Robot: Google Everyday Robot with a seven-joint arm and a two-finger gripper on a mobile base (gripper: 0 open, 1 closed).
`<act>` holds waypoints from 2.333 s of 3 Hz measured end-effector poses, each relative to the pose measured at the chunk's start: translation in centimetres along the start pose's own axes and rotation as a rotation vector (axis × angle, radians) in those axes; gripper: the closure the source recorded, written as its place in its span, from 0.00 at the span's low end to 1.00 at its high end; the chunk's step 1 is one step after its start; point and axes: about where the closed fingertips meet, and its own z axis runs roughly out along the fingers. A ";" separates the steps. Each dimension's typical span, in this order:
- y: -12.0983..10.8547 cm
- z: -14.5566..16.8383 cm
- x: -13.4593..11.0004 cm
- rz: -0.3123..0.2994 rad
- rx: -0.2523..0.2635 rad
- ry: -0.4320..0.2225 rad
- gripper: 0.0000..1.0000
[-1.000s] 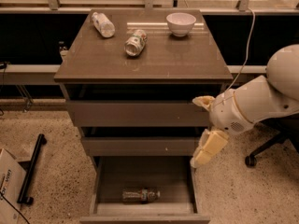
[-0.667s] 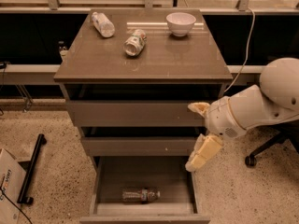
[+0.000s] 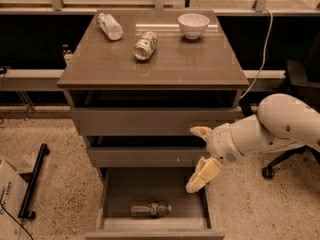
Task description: Pick water bottle from bottom drawer and place on counter
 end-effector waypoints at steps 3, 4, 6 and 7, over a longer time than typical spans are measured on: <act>-1.3 5.6 2.4 0.037 0.011 -0.099 0.00; -2.2 8.7 4.0 0.055 -0.014 -0.125 0.00; -3.7 15.3 9.7 0.127 -0.038 -0.257 0.00; -3.8 15.5 9.8 0.133 -0.035 -0.252 0.00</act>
Offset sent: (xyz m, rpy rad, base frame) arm 0.0149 0.0205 -0.0562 0.1364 -0.0227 -0.0839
